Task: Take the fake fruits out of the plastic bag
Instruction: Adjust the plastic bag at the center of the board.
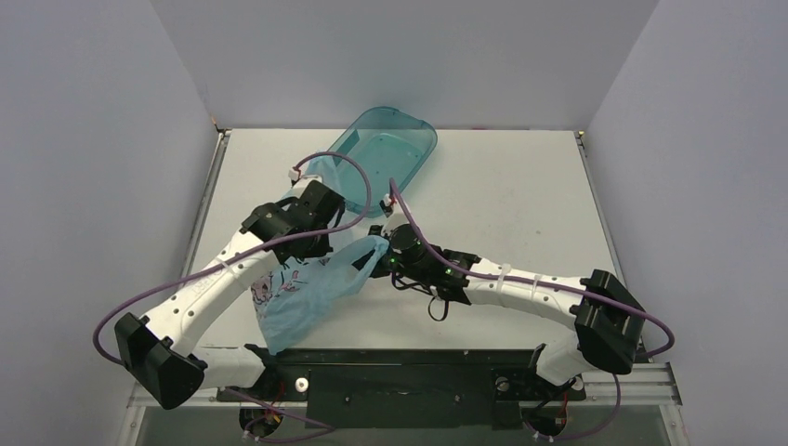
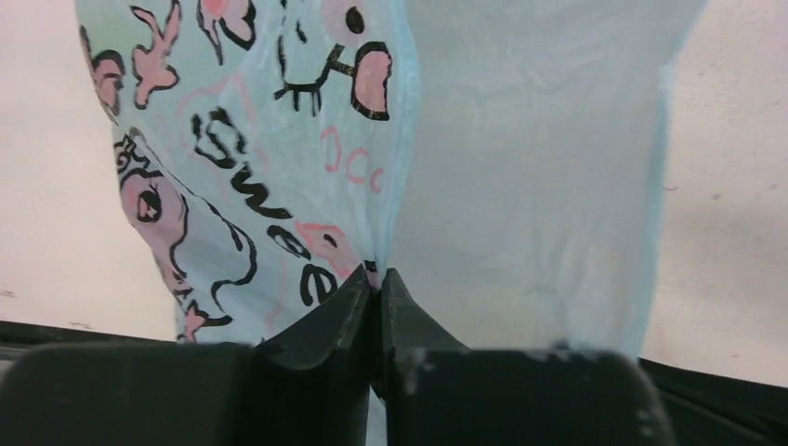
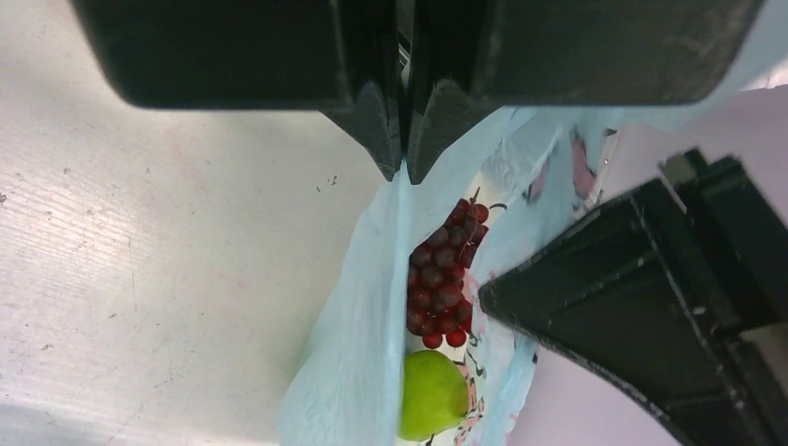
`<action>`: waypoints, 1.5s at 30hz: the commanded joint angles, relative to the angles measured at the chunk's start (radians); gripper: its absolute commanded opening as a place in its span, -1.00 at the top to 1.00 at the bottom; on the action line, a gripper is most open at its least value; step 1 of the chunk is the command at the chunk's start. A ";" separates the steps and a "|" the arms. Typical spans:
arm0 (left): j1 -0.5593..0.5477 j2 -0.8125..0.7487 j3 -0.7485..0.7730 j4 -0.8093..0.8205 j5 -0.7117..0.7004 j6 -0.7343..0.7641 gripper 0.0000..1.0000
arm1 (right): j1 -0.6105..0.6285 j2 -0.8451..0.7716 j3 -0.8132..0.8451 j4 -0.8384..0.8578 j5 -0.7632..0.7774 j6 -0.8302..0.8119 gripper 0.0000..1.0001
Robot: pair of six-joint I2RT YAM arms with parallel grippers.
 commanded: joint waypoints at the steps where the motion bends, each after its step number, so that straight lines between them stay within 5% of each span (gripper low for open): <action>1: 0.116 -0.050 0.021 0.056 0.056 0.086 1.00 | -0.023 -0.006 0.110 -0.036 0.010 -0.061 1.00; 8: 0.436 -0.220 0.038 0.186 0.365 0.156 1.00 | -0.170 0.129 0.414 -0.274 -0.097 -0.251 1.00; 14: 0.650 -0.346 -0.131 0.417 0.669 0.041 1.00 | -0.205 0.227 0.649 -0.419 -0.105 -0.360 1.00; 16: 0.681 -0.386 -0.202 0.512 0.720 -0.009 1.00 | -0.206 0.247 0.692 -0.460 -0.112 -0.371 0.74; 22: 0.726 -0.438 -0.328 0.573 0.799 -0.066 1.00 | -0.205 0.190 0.711 -0.600 -0.110 -0.401 0.03; 28: 0.729 -0.463 -0.352 0.590 0.843 -0.085 1.00 | -0.201 0.030 0.667 -0.611 -0.066 -0.493 -0.40; 34: 0.731 -0.445 -0.349 0.584 0.894 -0.077 1.00 | -0.141 -0.020 0.658 -0.468 -0.109 -0.596 -0.56; 41: 0.731 -0.447 -0.354 0.573 0.910 -0.075 1.00 | -0.056 0.036 0.665 -0.203 -0.263 -0.557 -0.62; 45: 0.731 -0.449 -0.354 0.566 0.915 -0.073 1.00 | -0.034 0.102 0.737 -0.186 -0.311 -0.530 -0.60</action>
